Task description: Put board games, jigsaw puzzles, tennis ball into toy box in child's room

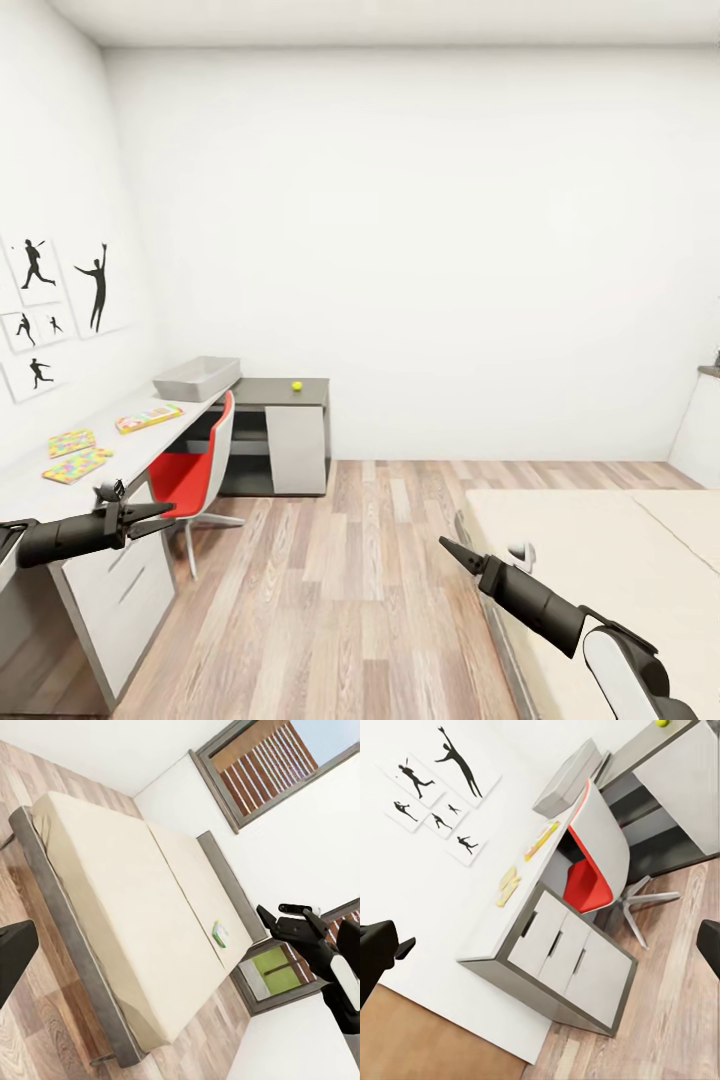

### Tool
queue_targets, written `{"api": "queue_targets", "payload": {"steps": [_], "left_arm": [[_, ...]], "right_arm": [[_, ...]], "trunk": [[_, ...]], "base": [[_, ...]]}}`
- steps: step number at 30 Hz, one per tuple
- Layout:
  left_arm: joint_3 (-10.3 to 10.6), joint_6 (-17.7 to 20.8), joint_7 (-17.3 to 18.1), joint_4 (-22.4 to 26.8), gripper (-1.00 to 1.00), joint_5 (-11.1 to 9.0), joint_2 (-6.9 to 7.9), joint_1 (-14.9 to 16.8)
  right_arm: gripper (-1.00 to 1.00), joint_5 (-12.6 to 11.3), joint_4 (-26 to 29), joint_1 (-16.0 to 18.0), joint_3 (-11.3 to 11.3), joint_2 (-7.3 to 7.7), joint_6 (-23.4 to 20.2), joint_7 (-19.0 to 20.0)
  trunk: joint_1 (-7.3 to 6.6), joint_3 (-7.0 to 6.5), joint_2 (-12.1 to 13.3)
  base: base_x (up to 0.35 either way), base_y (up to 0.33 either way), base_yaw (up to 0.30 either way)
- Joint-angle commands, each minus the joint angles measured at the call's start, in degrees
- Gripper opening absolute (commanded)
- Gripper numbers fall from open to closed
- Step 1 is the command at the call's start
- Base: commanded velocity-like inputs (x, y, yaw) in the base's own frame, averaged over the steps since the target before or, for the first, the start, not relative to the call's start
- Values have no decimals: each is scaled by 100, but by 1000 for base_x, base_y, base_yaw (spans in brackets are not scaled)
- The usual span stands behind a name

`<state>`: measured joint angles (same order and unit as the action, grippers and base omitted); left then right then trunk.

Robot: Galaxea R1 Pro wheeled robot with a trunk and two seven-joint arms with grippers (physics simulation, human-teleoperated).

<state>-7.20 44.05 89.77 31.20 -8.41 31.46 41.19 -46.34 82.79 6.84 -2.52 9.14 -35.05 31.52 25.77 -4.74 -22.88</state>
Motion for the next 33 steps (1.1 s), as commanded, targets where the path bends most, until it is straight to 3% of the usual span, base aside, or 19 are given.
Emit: {"api": "queue_targets", "payload": {"steps": [1,33], "left_arm": [[-1,61,23,0,100,6,0,2],[-1,69,23,0,100,6,0,3]], "right_arm": [[100,-37,-1,2,-8,0,-45,3],[100,-42,8,2,-11,0,-63,3]], "trunk": [[2,3,-4],[2,104,-4]], "base": [[-32,-156,0],[-4,-18,0]]}}
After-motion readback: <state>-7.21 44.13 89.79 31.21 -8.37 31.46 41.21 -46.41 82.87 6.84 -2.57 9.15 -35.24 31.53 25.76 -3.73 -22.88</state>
